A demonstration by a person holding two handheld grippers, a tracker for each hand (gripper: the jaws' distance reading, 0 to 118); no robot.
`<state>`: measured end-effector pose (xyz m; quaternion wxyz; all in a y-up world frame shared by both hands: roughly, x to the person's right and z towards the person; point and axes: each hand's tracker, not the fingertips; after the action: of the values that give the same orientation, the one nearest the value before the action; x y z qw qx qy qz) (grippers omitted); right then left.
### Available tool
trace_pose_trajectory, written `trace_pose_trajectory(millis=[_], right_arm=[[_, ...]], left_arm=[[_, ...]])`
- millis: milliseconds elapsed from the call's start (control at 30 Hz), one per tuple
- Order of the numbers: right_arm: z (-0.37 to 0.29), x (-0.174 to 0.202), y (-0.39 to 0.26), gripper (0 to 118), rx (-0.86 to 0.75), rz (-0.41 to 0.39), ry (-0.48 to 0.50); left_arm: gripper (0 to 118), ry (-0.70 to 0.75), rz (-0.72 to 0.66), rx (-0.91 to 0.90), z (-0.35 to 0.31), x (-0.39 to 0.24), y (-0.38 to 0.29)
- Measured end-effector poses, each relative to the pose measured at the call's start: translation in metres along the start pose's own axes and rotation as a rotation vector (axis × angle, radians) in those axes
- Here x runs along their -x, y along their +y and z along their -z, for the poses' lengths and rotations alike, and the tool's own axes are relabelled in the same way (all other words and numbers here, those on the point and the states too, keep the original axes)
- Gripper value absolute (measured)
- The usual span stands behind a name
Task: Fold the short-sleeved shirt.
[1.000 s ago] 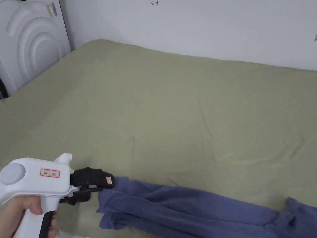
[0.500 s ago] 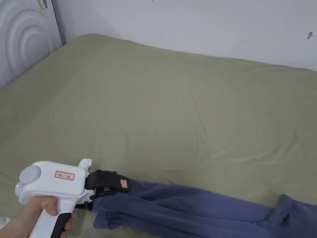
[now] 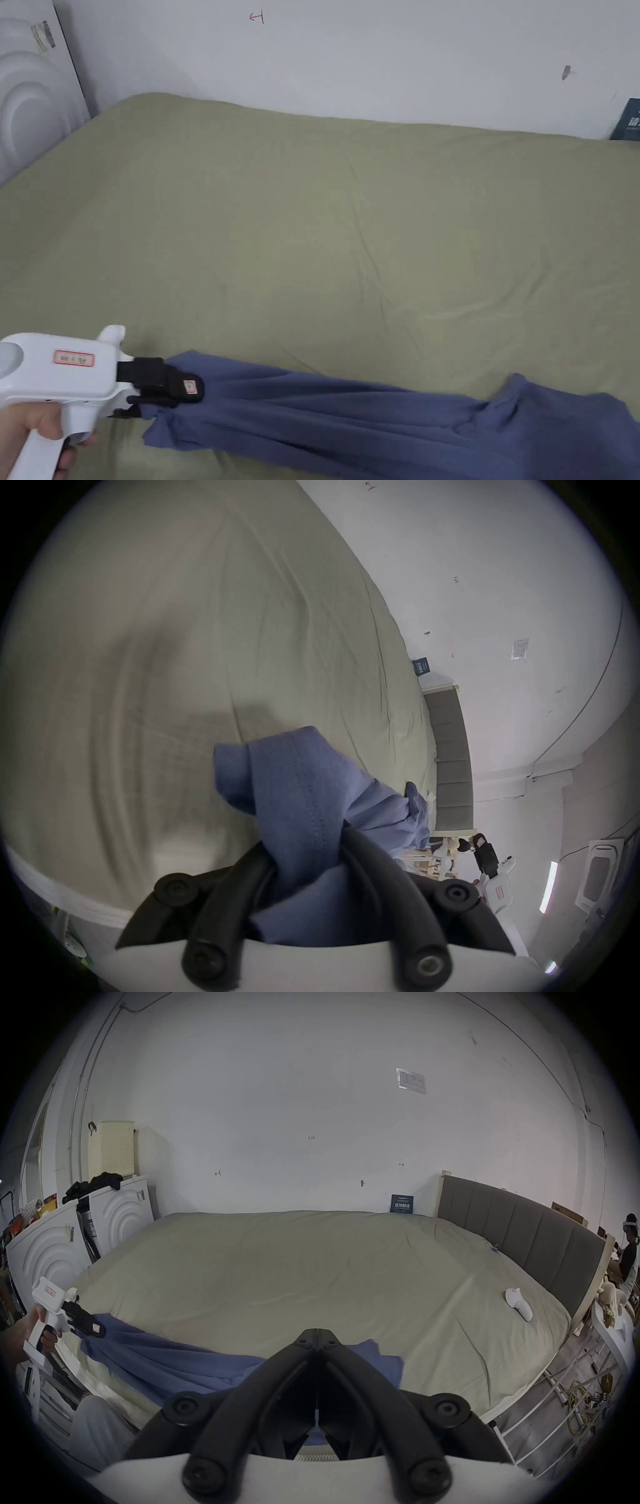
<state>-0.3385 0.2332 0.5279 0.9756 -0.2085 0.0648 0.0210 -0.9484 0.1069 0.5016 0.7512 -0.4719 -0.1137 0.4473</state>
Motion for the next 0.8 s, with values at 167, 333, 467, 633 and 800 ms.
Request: trace_pose_trajectory(millis=[167, 333, 467, 633, 800], right_arm=[[-0.006, -0.009, 0.002, 2, -0.016, 0.013, 0.007], [-0.008, -0.014, -0.001, 2, -0.027, 0.021, 0.015], [-0.009, -0.016, -0.006, 2, -0.027, 0.042, 0.019], [-0.013, -0.021, -0.01, 2, -0.032, 0.049, 0.016], [-0.016, -0.028, -0.014, 2, -0.034, 0.076, 0.013]], left_arm=[[9, 0.083, 0.001, -0.082, -0.048, -0.001, -0.002], [9, 0.167, 0.05, -0.08, -0.065, -0.03, -0.014], [9, 0.245, 0.177, -0.089, -0.057, -0.083, -0.025], [9, 0.292, 0.369, -0.042, -0.02, -0.163, -0.048], [9, 0.334, 0.482, 0.024, 0.046, -0.221, -0.079]])
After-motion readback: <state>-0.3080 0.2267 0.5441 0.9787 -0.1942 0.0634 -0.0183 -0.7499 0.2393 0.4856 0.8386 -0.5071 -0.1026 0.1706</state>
